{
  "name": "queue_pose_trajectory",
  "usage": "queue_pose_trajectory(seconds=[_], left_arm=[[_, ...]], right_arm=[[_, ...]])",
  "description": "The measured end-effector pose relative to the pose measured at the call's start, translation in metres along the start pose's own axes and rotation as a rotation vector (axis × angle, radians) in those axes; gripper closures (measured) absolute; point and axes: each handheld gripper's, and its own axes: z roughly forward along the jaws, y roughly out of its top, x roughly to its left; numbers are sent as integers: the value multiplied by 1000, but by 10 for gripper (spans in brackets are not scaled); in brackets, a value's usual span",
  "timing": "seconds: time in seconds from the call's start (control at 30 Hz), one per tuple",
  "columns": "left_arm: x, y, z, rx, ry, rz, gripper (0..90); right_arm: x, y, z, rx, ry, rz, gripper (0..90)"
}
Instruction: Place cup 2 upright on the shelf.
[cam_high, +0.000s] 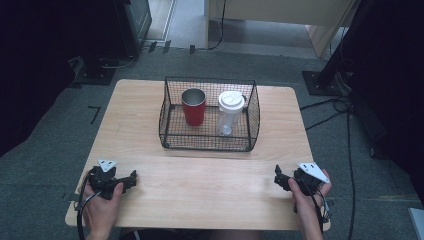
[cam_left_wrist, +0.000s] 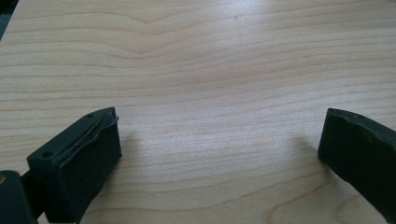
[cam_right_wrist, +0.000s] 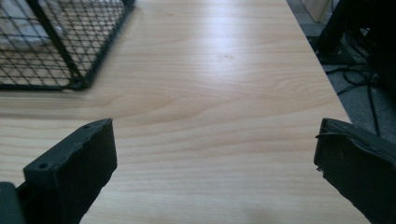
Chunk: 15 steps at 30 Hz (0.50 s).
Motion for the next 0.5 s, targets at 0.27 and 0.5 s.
queue_pose_trajectory(seconds=[0.27, 0.5], left_arm=[[0, 0, 0, -1, 0, 0, 0], [0, 0, 0, 0, 0, 0, 0]], right_arm=[[-19, -10, -1, 23, -34, 18, 0], [-32, -20, 0, 57, -67, 11, 0]])
